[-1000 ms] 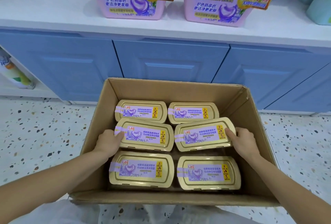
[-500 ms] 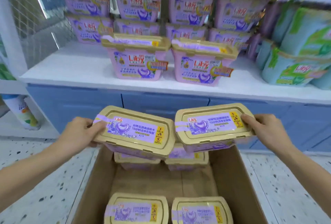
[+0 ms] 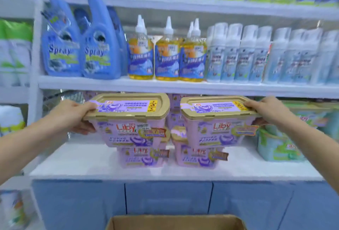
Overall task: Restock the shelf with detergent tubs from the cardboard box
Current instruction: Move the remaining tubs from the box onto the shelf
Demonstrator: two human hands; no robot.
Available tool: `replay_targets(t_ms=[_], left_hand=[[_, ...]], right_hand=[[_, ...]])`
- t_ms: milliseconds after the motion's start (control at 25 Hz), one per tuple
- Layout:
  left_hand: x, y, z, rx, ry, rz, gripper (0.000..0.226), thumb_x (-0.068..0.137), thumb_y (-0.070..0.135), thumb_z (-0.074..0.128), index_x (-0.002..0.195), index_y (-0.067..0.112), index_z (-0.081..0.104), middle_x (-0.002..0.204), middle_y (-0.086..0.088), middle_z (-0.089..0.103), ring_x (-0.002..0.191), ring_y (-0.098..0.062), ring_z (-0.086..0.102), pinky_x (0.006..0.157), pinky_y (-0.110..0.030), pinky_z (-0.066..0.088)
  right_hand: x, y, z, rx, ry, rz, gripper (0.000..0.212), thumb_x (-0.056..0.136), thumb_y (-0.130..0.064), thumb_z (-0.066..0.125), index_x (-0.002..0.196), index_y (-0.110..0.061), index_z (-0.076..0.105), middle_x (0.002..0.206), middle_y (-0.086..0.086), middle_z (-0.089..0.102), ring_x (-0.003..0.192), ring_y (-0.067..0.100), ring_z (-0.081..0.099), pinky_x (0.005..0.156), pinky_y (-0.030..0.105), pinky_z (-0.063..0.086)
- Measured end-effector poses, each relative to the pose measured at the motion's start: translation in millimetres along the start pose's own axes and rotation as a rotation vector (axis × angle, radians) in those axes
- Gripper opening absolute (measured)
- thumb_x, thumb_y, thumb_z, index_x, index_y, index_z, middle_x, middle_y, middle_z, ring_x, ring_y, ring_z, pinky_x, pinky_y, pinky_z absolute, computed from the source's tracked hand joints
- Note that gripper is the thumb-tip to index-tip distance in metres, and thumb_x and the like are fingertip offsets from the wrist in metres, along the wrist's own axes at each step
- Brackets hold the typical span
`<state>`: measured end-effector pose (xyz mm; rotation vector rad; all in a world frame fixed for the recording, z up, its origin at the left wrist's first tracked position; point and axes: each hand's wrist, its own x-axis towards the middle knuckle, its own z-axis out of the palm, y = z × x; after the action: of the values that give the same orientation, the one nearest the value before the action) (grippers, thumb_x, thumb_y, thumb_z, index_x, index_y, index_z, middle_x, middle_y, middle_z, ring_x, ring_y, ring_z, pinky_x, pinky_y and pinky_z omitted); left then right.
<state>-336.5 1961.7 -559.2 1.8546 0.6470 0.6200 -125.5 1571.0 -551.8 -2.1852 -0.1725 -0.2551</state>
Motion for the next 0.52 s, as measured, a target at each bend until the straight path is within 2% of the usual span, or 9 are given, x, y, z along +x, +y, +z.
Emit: replay_targets(t_ms=[120,200,280,320,440,520], left_hand=[[24.4,12.5,8.8,-0.009,0.031,0.0,0.028,0.086,0.019,0.056,0.068,-0.002,0.06,0.036,-0.013,0.059,0.029,-0.018,0.059,0.031,-0.023,0.048],[39.1,11.5,20.3,0.0,0.039,-0.011,0.029,0.086,0.019,0.058,0.066,-0.002,0.059,0.035,-0.013,0.059,0.028,-0.019,0.058,0.03,-0.022,0.047],[52.5,7.9,34.0,0.02,0.019,-0.032,0.028,0.086,0.018,0.058,0.065,-0.002,0.057,0.035,-0.012,0.058,0.028,-0.019,0.058,0.03,-0.024,0.047],[58.3,5.2,40.5,0.03,0.008,-0.048,0.028,0.085,0.017,0.058,0.065,-0.002,0.057,0.035,-0.013,0.059,0.028,-0.02,0.058,0.031,-0.026,0.047],[72.1,-4.9,50.8,0.07,-0.006,-0.084,0.027,0.083,0.019,0.061,0.069,-0.003,0.058,0.039,-0.015,0.061,0.031,-0.023,0.06,0.037,-0.031,0.051],[79.7,-7.9,50.0,0.111,-0.021,-0.091,0.029,0.083,0.021,0.062,0.07,-0.004,0.061,0.043,-0.017,0.064,0.034,-0.023,0.062,0.041,-0.032,0.053]], right_hand=[[16.9,-19.3,10.0,0.0,0.007,0.031,0.036,0.082,-0.03,0.062,0.068,0.003,0.057,0.042,0.012,0.06,0.031,0.014,0.059,0.03,0.02,0.043],[23.7,-20.8,23.3,-0.003,-0.007,0.064,0.039,0.081,-0.033,0.062,0.07,0.004,0.06,0.044,0.014,0.064,0.048,0.026,0.068,0.049,0.031,0.057],[29.6,-14.6,37.5,-0.027,-0.031,0.089,0.043,0.081,-0.038,0.06,0.079,0.005,0.064,0.063,0.023,0.07,0.066,0.036,0.071,0.068,0.045,0.059],[30.6,-11.2,43.1,-0.023,-0.04,0.097,0.043,0.082,-0.038,0.058,0.078,0.004,0.063,0.063,0.022,0.071,0.067,0.036,0.071,0.07,0.046,0.059],[35.9,-5.2,52.4,-0.015,-0.062,0.121,0.04,0.086,-0.037,0.055,0.066,-0.002,0.057,0.039,0.009,0.062,0.059,0.031,0.069,0.063,0.039,0.06],[40.2,-6.4,54.9,-0.012,-0.084,0.15,0.036,0.086,-0.034,0.056,0.067,-0.003,0.055,0.041,0.01,0.062,0.058,0.031,0.069,0.062,0.039,0.059]])
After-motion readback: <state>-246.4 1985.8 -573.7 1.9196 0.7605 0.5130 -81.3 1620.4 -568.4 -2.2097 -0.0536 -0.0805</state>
